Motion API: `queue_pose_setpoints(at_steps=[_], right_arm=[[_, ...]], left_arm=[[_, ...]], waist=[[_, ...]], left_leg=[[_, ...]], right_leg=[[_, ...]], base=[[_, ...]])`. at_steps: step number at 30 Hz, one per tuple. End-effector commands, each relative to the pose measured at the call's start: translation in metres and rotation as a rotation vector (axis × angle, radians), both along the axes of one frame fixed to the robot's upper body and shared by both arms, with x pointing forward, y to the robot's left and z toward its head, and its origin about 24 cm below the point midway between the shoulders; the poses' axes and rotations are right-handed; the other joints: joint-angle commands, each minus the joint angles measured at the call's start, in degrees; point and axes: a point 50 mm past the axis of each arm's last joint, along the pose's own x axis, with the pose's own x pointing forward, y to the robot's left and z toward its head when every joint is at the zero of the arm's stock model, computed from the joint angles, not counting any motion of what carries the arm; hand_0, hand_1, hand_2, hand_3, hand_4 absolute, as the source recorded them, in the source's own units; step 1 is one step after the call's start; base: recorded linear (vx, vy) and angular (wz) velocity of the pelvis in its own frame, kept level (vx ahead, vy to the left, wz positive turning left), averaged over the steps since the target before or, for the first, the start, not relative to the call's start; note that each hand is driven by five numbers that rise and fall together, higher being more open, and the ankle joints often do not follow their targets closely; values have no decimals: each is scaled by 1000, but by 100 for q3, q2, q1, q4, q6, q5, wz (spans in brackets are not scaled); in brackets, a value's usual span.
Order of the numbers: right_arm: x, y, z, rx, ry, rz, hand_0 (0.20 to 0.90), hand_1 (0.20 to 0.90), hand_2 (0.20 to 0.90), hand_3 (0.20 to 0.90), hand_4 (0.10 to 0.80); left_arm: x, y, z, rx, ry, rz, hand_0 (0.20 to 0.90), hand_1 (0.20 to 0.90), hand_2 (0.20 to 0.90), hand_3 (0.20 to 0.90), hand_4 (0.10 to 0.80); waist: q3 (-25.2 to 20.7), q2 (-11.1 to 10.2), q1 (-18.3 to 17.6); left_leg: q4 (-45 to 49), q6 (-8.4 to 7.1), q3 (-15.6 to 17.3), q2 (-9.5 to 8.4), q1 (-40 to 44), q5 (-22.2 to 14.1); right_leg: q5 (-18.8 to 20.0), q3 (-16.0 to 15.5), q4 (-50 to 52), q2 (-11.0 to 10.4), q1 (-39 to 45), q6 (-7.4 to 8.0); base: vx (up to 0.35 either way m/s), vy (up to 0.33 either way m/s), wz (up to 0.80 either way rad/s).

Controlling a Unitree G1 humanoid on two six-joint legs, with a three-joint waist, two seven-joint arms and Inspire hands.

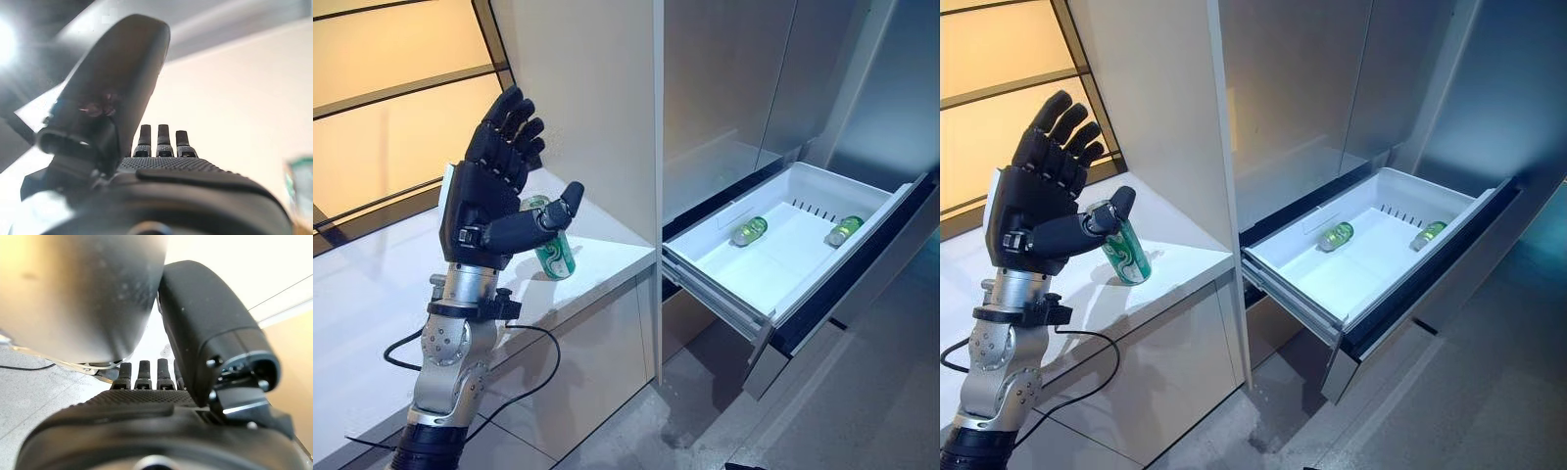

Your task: Put drinks into fridge and close the fridge

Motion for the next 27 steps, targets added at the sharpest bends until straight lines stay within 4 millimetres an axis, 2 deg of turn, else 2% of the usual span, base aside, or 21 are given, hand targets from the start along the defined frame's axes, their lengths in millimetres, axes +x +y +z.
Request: queue_pose_setpoints(at_steps=[1, 13, 27], right_arm=[[-3, 9, -3, 13, 41, 50, 900, 900, 900, 900, 800], [-4, 6, -2, 14, 51, 44, 900, 900, 900, 900, 800], [-2, 1, -1, 7, 55, 41, 900, 900, 900, 900, 800]], left_arm=[[4, 16, 58, 3, -237, 111, 900, 900, 900, 900, 800], [17, 33, 49, -1, -110, 193, 900, 900, 900, 900, 800], [31, 38, 35, 23, 41, 121, 900, 900, 900, 900, 800]], waist=[[-30, -97, 38], [-35, -85, -13], [-31, -52, -78]], left_leg=[[87, 115, -103, -341, -115, -493], [85, 118, -34, -347, -96, -495], [107, 131, 25, -355, -36, -528]], right_leg=[[-841, 73, 728, 227, -234, -78], [-839, 138, 741, 224, -244, -42], [-836, 201, 762, 212, -225, -1]], base=[[0, 0, 0], [0, 0, 0], [0, 0, 0]])
